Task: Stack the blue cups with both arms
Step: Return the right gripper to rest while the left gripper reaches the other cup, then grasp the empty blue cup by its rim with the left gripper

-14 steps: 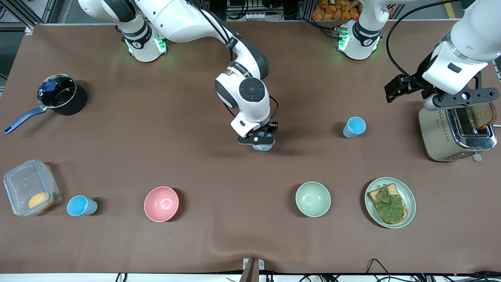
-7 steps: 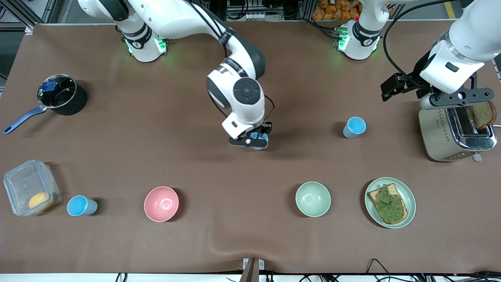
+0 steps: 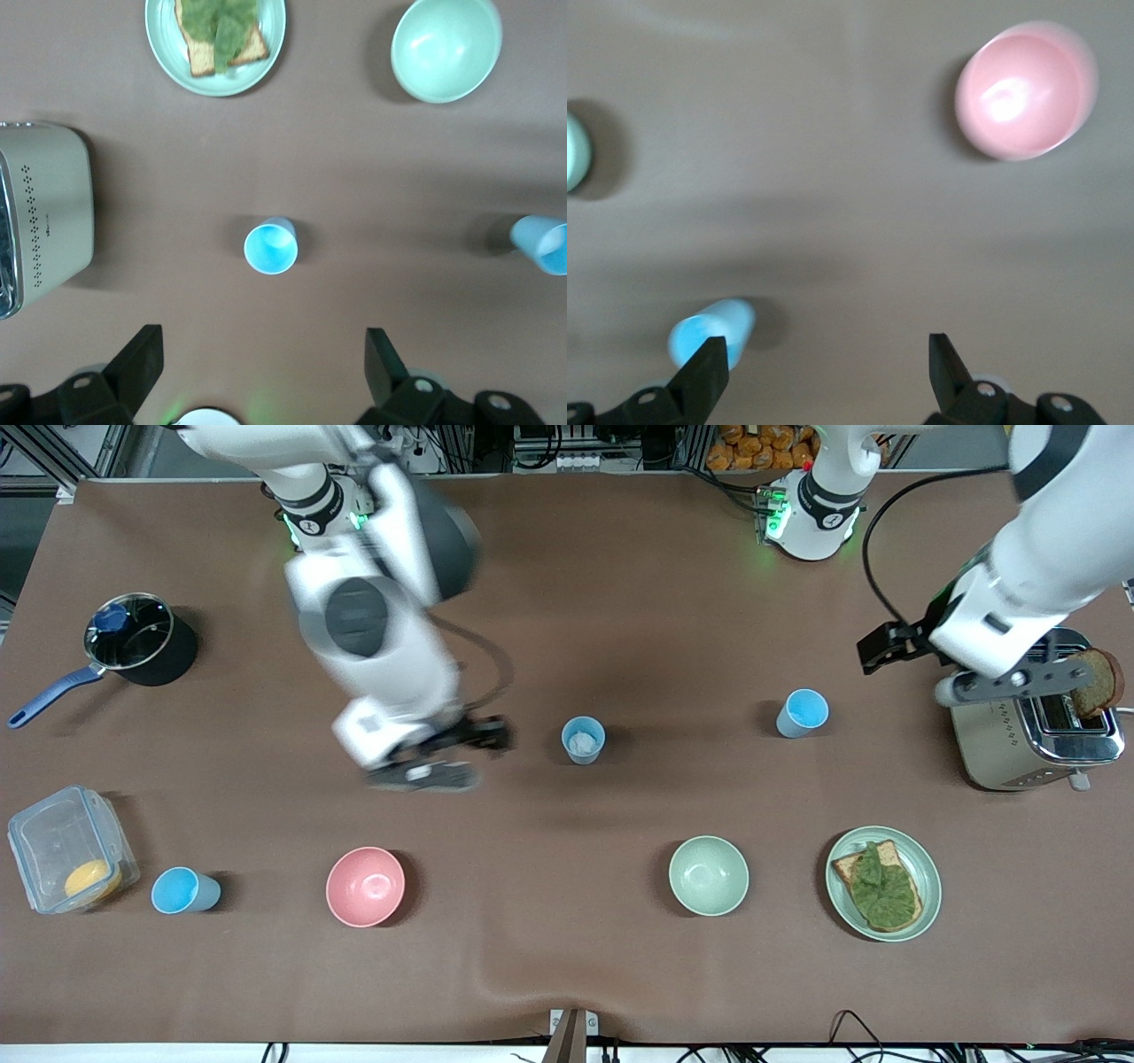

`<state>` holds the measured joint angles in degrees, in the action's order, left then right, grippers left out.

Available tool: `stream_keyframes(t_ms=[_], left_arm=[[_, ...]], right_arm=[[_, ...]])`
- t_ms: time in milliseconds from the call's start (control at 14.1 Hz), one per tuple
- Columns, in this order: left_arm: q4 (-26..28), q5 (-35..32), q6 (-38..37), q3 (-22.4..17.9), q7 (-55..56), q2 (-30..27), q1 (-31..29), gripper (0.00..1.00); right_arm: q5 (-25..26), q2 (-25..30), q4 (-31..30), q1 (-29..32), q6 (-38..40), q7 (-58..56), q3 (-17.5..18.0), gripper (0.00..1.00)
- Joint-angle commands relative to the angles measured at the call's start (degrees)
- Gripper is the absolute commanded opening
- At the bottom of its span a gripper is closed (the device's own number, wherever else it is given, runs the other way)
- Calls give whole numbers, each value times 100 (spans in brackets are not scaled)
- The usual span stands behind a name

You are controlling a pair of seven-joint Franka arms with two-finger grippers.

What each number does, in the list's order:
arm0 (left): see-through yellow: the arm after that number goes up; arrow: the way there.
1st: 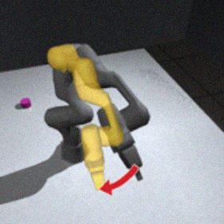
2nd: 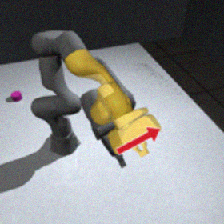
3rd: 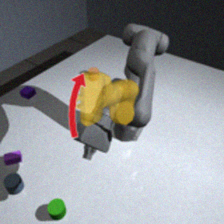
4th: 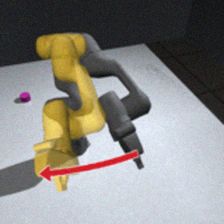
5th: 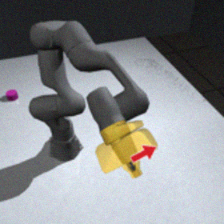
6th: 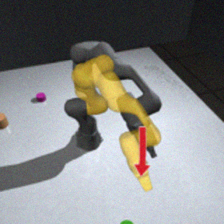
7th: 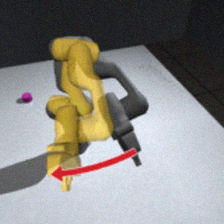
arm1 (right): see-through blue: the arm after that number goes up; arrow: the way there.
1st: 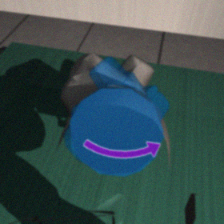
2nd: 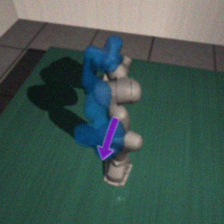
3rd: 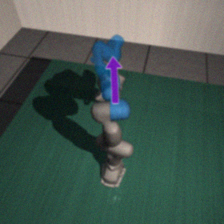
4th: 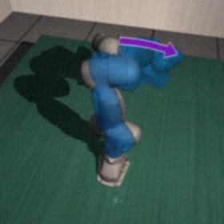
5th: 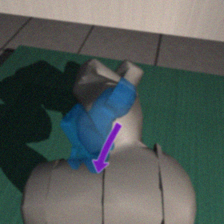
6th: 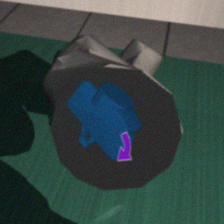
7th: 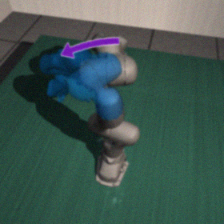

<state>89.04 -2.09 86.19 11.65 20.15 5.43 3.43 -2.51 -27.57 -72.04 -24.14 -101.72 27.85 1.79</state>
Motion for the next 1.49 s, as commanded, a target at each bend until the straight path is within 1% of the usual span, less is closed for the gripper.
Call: stream_keyframes(t_ms=[0, 71, 142, 285, 356, 427, 569, 640, 783, 854, 996, 1138, 1423], left_arm=[[734, -177, 230, 12, -20, -104, 17, 100], [1146, -221, 475, 21, 41, -147, 52, 100], [1385, -369, 695, 38, 33, -296, 70, 100], [1492, -415, 802, 56, -11, -297, 35, 100], [1563, -397, 916, 48, -20, -323, 0, 100], [1555, -345, 943, 4, -81, -315, -70, 100], [1572, -161, 1030, -14, -510, -280, -246, 100], [1598, -99, 1075, -14, -521, -245, -246, 100], [1843, 68, 1477, -14, -548, -253, -238, 100], [1932, 147, 1618, -14, -556, -245, -238, 100], [2116, 349, 1874, -14, -565, -210, -246, 100], [2239, 639, 2084, -14, -565, -166, -229, 100], [3143, 667, 3270, -5, -565, -244, -159, 100]], right_arm=[[75, 847, -958, 612, -172, -657, 120, 100], [110, 1059, -1135, 830, -260, -684, 111, 100], [111, 1270, -1276, 1059, -252, -780, 120, 100], [241, 1665, -1557, 1157, -217, -965, 85, 100], [451, 1972, -1837, 1288, -217, -1070, 67, 100], [514, 2271, -2066, 1446, -95, -1306, 76, 100], [515, 2519, -1955, 1666, 719, -1554, 32, 100], [506, 2598, -1771, 1859, 1019, -1580, 6, 100], [488, 2590, -1174, 2114, 1591, -1711, 5, 100], [497, 2599, -1058, 2211, 1628, -1904, -3, 100], [471, 2599, -1057, 2422, 1620, -2352, 5, 100], [462, 2616, -1092, 2485, 1637, -2424, 5, 100], [436, 2573, -1145, 2450, 1480, -2634, 23, 100]])
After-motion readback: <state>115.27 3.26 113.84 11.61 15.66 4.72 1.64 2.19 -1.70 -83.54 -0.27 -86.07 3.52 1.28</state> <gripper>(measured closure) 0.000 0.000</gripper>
